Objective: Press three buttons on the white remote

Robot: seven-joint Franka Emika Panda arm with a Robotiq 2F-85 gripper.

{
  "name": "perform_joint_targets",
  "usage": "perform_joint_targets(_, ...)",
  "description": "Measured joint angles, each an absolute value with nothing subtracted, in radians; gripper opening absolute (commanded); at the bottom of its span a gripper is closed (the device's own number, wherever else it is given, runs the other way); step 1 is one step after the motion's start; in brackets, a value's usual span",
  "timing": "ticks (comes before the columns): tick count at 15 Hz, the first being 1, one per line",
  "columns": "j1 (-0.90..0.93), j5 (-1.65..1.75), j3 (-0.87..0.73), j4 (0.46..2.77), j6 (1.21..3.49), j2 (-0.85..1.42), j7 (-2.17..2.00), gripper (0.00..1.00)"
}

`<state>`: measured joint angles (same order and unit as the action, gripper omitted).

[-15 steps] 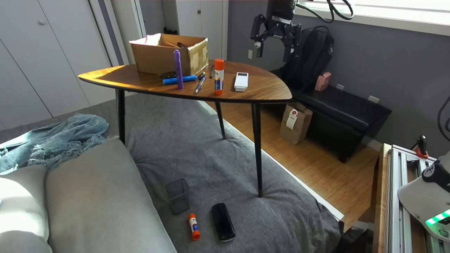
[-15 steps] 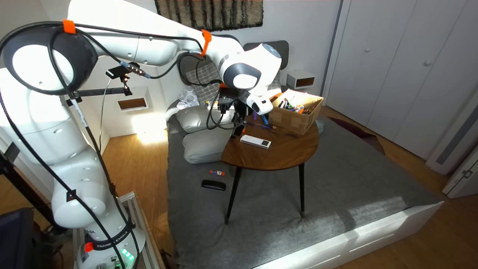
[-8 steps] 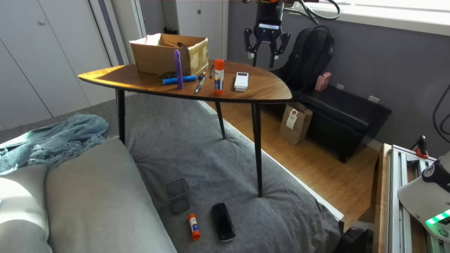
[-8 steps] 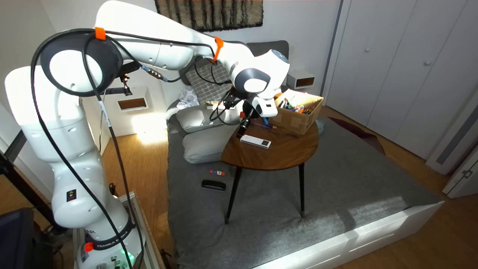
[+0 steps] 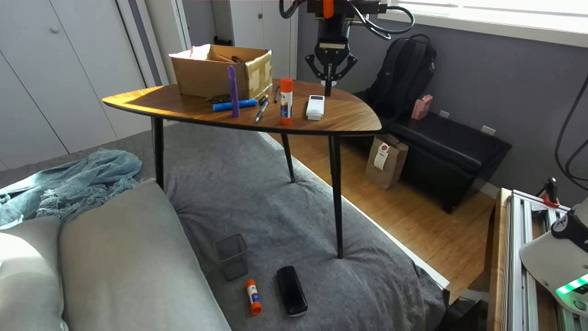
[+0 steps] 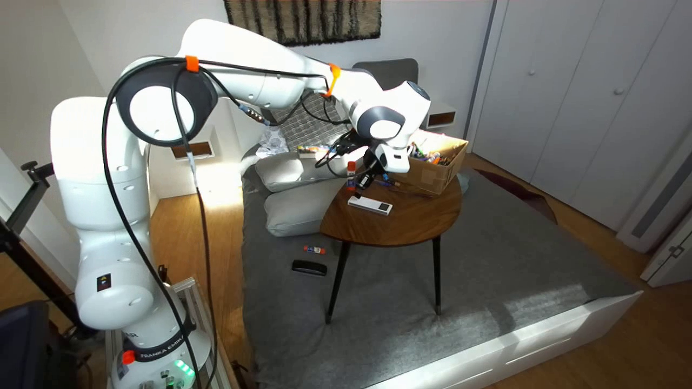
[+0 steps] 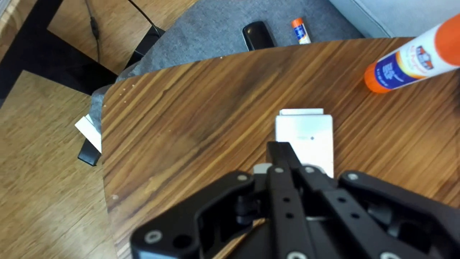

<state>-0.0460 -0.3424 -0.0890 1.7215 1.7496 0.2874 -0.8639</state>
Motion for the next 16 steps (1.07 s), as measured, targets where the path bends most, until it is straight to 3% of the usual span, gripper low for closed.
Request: perform_joint_targets(16, -0.036, -0.351, -0.073, 1.641, 1.765, 0.366, -0.976, 0.00)
